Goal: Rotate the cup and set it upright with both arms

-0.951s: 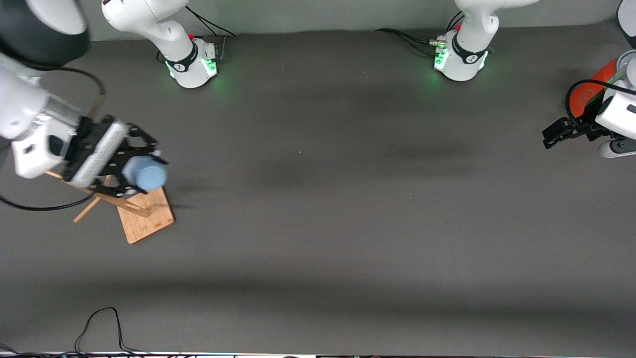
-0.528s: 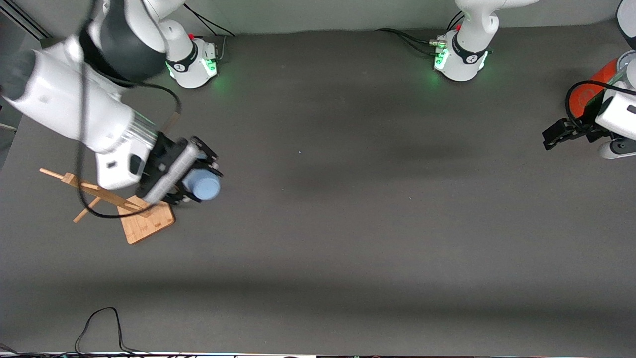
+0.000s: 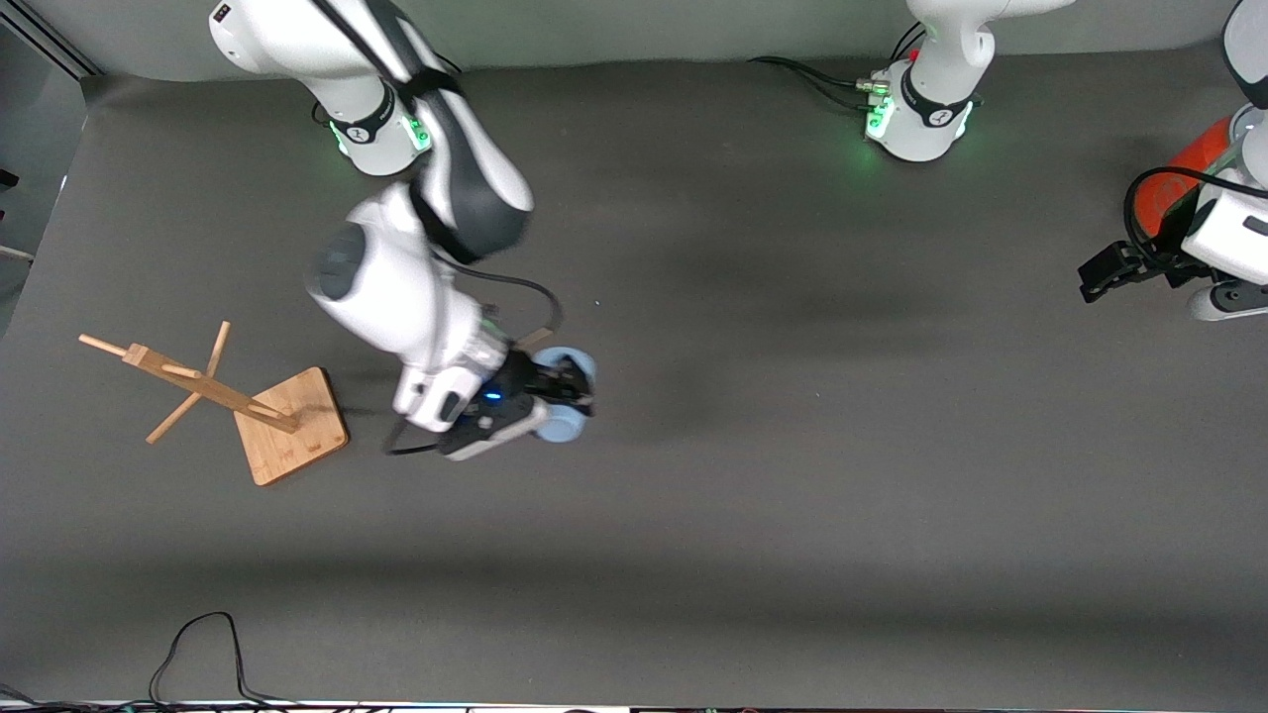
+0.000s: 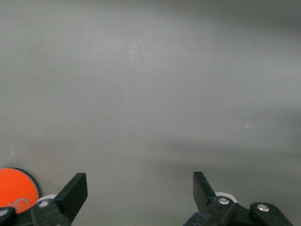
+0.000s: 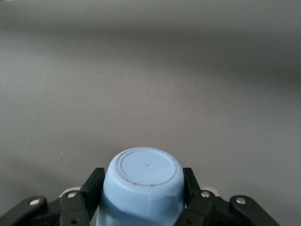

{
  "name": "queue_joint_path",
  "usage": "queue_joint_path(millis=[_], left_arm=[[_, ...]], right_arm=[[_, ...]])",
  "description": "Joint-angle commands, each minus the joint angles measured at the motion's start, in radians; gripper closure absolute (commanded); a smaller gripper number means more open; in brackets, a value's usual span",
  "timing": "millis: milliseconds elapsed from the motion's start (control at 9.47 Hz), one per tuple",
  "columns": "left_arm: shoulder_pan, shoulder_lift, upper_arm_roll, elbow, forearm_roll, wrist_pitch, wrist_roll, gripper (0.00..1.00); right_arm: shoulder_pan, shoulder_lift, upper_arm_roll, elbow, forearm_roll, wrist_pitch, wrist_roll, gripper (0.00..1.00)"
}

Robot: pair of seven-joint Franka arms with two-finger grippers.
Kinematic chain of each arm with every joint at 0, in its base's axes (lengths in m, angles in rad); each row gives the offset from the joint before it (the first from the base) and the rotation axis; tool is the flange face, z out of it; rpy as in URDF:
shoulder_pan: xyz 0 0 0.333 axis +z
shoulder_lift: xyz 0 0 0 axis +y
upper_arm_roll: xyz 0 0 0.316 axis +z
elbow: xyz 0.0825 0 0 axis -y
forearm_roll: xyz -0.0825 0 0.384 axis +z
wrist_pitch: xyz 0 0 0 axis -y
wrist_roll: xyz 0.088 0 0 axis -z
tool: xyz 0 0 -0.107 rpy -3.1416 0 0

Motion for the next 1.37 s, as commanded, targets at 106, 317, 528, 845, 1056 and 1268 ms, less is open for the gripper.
queue_joint_path(millis=[106,317,528,845,1056,1268], left_arm=[[0.011,-0.016,0.000,-0.032,0.005,0.042,0.003,0.00],[0.025,-0.016,0.000,-0.050,0.005,0.065,0.005,0.00],[0.016,-0.003,-0.003,-0.076,-0.007,0.121,-0.024,0.00],[-0.010,0.056,-0.009,-0.094,-0.093,0.189,-0.070,0.00],[-0.067,0.128,-0.010,-0.096,-0.148,0.249,-0.233,0.00],[-0.083,0.174,-0.009,-0.094,-0.263,0.258,-0.294,0.00]], right_arm=[[0.035,0.131,0.041,0.097,0.064,0.012,0.395,1.00],[0.037,0.188,0.091,0.097,0.061,0.032,0.540,1.00],[0.101,0.266,0.115,0.097,0.061,0.100,0.634,1.00],[0.166,0.389,0.122,0.132,0.063,0.190,0.795,1.00],[0.163,0.404,0.122,0.143,0.064,0.190,0.801,0.49],[0.161,0.388,0.115,0.146,0.052,0.188,0.788,0.00]])
